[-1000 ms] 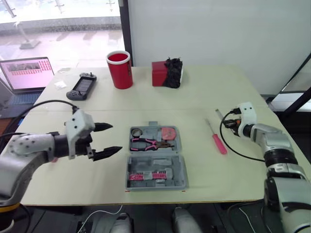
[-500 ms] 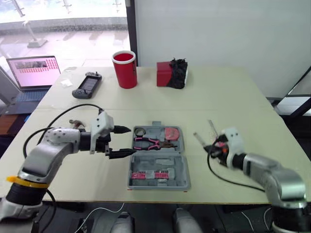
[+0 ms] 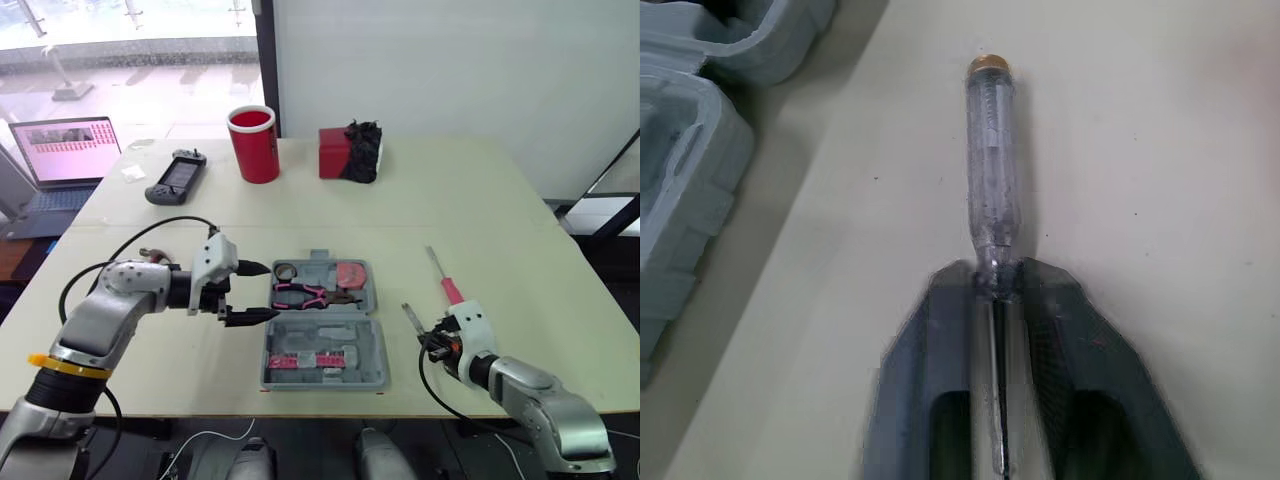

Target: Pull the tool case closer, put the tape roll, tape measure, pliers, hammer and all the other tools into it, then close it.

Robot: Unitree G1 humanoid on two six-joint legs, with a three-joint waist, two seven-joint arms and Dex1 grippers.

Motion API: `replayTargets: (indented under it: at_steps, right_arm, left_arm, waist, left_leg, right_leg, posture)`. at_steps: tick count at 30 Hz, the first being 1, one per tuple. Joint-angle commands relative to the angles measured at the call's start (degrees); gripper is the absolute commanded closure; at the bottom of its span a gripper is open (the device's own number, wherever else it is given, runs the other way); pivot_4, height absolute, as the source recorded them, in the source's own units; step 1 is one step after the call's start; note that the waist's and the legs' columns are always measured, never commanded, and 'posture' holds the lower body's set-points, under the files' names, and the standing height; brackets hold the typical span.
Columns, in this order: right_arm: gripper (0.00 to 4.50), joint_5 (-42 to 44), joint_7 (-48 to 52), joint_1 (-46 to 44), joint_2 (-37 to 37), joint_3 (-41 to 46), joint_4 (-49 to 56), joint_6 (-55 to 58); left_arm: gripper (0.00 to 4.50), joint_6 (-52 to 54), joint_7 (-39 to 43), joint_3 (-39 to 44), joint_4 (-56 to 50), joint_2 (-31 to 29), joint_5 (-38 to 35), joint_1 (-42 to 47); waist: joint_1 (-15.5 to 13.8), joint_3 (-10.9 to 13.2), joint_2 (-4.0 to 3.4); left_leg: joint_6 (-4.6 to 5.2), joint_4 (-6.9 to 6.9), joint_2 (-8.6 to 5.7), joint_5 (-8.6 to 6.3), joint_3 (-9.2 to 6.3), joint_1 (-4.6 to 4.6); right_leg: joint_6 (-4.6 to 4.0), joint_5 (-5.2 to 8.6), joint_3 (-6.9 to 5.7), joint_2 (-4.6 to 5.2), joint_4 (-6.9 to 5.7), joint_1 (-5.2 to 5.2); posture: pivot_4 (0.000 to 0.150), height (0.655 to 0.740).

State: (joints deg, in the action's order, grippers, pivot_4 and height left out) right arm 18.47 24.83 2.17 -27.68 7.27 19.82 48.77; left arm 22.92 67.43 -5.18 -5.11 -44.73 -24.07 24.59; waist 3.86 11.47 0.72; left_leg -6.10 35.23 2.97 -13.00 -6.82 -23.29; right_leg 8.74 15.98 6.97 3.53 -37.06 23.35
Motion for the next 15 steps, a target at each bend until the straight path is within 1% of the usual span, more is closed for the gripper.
replayTargets:
  at_steps: [1, 3, 4, 6, 8, 10, 11, 14, 15]
  right_arm:
    - [1.62, 2.4, 2.6, -1.1, -3.0, 2.9, 1.6, 1.4]
    - [0.66, 3.9, 4.6, -1.4, -5.2, 3.4, 3.2, 2.6]
    - [0.16, 5.1, 8.3, -1.1, -8.4, 3.4, 5.1, 2.0]
    - [0.16, 6.4, 13.0, -0.9, -12.9, 3.4, 7.0, 1.2]
    - [0.16, 6.0, 16.0, -1.8, -17.4, 2.0, 6.8, 0.4]
    - [0.16, 6.1, 17.8, -3.2, -19.7, 0.6, 6.2, 0.5]
    - [0.16, 6.1, 18.1, -3.8, -20.2, 0.1, 5.9, 0.5]
    - [0.16, 0.1, 12.8, -8.7, -17.6, -7.5, 2.8, 0.4]
    - [0.16, 0.0, 11.9, -9.4, -16.3, -8.3, 2.7, 1.0]
  left_arm:
    - [0.0, -1.1, -0.3, 2.1, -1.4, -0.5, 0.2, -0.7]
    - [0.0, -1.2, -0.5, 2.2, -1.7, -0.5, 0.3, -1.1]
    - [0.0, -1.4, -0.9, 2.3, -1.8, -0.4, 0.5, -1.3]
    - [0.0, -1.6, -1.4, 2.5, -1.9, -0.4, 0.6, -1.7]
    - [0.0, -1.9, -1.7, 2.6, -2.1, -0.3, 0.7, -2.3]
    - [0.0, -2.1, -2.0, 2.7, -2.3, -0.3, 0.8, -2.8]
    - [0.0, -2.1, -2.1, 2.8, -2.4, -0.2, 0.9, -3.0]
    - [0.0, -1.4, -4.0, 3.8, -4.6, 0.1, 0.7, -4.9]
    - [0.0, -1.2, -4.4, 4.0, -5.2, 0.1, 0.7, -5.5]
  waist:
    - [0.0, 0.0, 0.0]
    - [0.0, 0.0, 0.0]
    - [0.0, 0.0, 0.0]
    - [0.0, 0.0, -0.02]
    - [0.0, 0.0, 0.02]
    - [0.1, 0.0, 0.04]
    - [0.1, 0.0, 0.04]
    - [0.2, 0.0, 0.07]
    - [0.1, 0.0, 0.08]
  left_leg:
    - [0.0, 0.0, 0.0, 0.0, 0.0, 0.0]
    - [0.0, 0.0, 0.0, 0.0, 0.0, 0.0]
    - [0.0, 0.0, 0.0, 0.0, 0.0, 0.0]
    - [0.0, -0.01, 0.0, 0.0, 0.0, 0.0]
    - [0.0, 0.01, 0.0, 0.0, 0.0, 0.0]
    - [0.0, 0.01, 0.0, 0.0, 0.0, 0.02]
    - [0.0, 0.01, 0.0, 0.0, 0.0, 0.02]
    - [0.0, 0.0, 0.01, 0.0, 0.0, 0.05]
    - [0.0, 0.01, 0.01, 0.0, 0.0, 0.02]
  right_leg:
    - [0.0, 0.0, 0.0, 0.0, 0.0, 0.0]
    - [0.0, 0.0, 0.0, 0.0, 0.0, 0.0]
    - [0.01, 0.0, 0.0, 0.0, -0.01, 0.0]
    - [0.01, 0.0, 0.01, 0.0, 0.0, 0.0]
    - [0.02, 0.0, 0.01, 0.0, 0.0, 0.0]
    - [0.0, 0.01, 0.01, 0.0, 0.01, -0.02]
    - [0.0, 0.01, 0.0, 0.0, 0.01, -0.02]
    - [0.0, 0.01, 0.01, -0.01, 0.01, -0.01]
    - [-0.01, 0.01, 0.01, -0.01, 0.01, 0.0]
  posture:
    - [0.15, 0.74]
    - [0.15, 0.74]
    - [0.15, 0.74]
    - [0.15, 0.74]
    - [0.15, 0.74]
    - [0.15, 0.74]
    - [0.15, 0.74]
    - [0.15, 0.74]
    - [0.15, 0.74]
